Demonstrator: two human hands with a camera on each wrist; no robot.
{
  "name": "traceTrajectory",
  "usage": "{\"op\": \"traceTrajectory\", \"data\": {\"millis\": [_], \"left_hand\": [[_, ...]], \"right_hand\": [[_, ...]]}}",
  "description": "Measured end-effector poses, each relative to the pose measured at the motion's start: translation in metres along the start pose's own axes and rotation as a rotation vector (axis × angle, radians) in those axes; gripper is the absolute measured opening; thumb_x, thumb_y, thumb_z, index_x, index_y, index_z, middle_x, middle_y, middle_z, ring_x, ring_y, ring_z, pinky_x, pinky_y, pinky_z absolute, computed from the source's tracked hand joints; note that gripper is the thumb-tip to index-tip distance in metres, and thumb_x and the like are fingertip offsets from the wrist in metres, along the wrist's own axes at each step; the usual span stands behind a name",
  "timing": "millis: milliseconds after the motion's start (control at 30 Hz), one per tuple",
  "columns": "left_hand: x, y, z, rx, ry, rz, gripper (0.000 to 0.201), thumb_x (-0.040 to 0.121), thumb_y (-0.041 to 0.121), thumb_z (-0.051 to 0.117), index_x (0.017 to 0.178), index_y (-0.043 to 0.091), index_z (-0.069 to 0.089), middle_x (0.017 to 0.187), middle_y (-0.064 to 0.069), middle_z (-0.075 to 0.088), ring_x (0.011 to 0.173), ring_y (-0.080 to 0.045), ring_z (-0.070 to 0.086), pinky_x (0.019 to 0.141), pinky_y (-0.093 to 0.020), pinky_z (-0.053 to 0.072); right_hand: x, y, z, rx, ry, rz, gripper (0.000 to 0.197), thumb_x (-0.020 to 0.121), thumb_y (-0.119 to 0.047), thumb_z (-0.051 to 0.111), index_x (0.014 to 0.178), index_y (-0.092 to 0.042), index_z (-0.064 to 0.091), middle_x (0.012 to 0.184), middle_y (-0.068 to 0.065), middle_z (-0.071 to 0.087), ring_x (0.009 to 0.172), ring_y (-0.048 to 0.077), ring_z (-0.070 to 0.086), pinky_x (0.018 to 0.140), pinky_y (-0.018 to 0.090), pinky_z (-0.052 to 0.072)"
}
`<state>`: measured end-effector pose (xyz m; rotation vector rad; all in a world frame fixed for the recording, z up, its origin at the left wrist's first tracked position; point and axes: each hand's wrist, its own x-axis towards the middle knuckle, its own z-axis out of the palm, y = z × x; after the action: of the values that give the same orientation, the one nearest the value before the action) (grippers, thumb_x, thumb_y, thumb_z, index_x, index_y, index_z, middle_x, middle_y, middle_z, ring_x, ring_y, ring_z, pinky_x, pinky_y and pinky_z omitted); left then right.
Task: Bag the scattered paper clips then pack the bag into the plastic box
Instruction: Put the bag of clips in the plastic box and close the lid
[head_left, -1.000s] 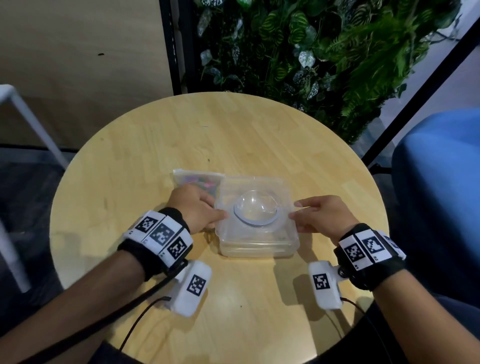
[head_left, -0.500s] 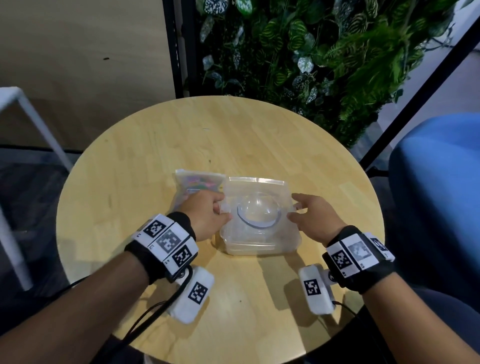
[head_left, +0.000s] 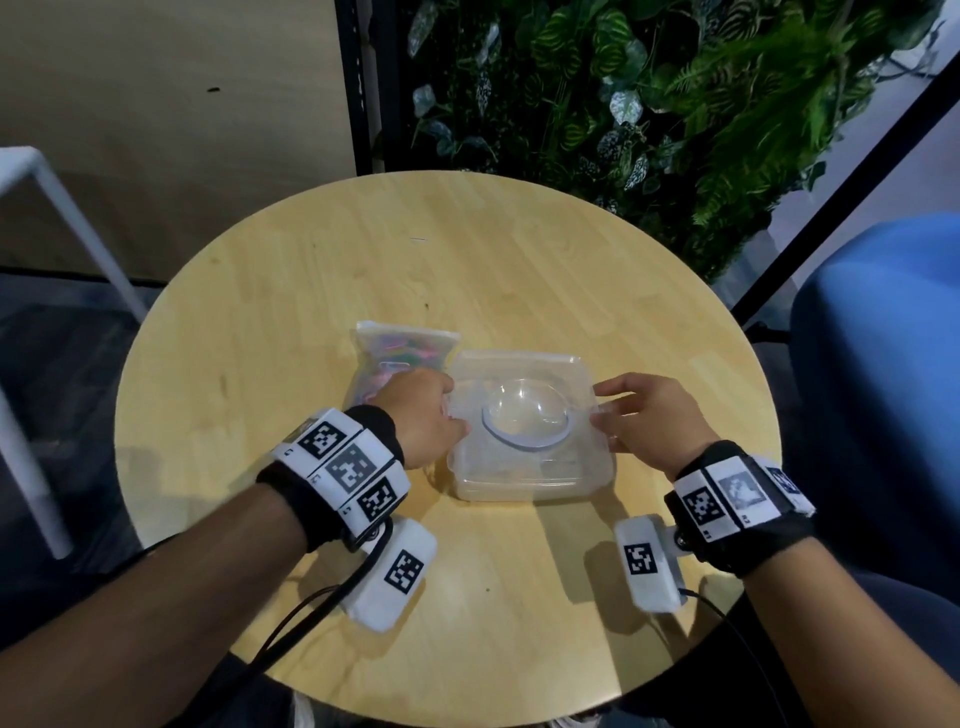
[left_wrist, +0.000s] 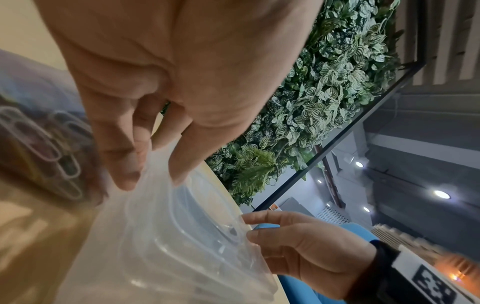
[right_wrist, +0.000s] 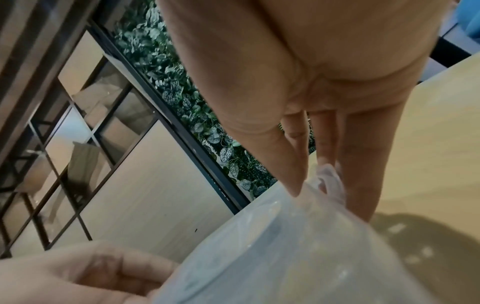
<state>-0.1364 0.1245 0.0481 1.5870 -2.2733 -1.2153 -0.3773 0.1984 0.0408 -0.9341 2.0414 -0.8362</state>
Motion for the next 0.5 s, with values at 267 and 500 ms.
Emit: {"op": "traceTrajectory", "data": {"millis": [267, 500], "left_hand": [[-0.001, -0.0001, -0.0043, -0.113, 0.085, -0.141, 0.021, 0.072, 0.02, 0.084, 0.08, 0.003, 0.073, 0.077, -0.013, 0.074, 0.08, -0.03, 0.073, 0.082, -0.045, 0.06], [0.0003, 0.0015, 0.0035, -0.039, 0.166, -0.085, 0.018, 0.077, 0.02, 0.082, 0.089, 0.011, 0.073, 0.087, -0.001, 0.07, 0.084, -0.02, 0.068, 0.088, -0.038, 0.057]], "right_hand": [[0.0014, 0.0007, -0.0052, 0.139, -0.012, 0.098, 0.025, 0.074, -0.004, 0.079, 0.097, -0.002, 0.068, 0.075, 0.014, 0.071, 0.067, 0.027, 0.072, 0.075, 0.038, 0.06], [-0.0025, -0.0037, -0.0054, 0.08, 0.026, 0.128, 0.012, 0.072, -0.008, 0.081, 0.081, -0.003, 0.074, 0.077, 0.015, 0.074, 0.07, 0.026, 0.073, 0.075, 0.035, 0.061]]}}
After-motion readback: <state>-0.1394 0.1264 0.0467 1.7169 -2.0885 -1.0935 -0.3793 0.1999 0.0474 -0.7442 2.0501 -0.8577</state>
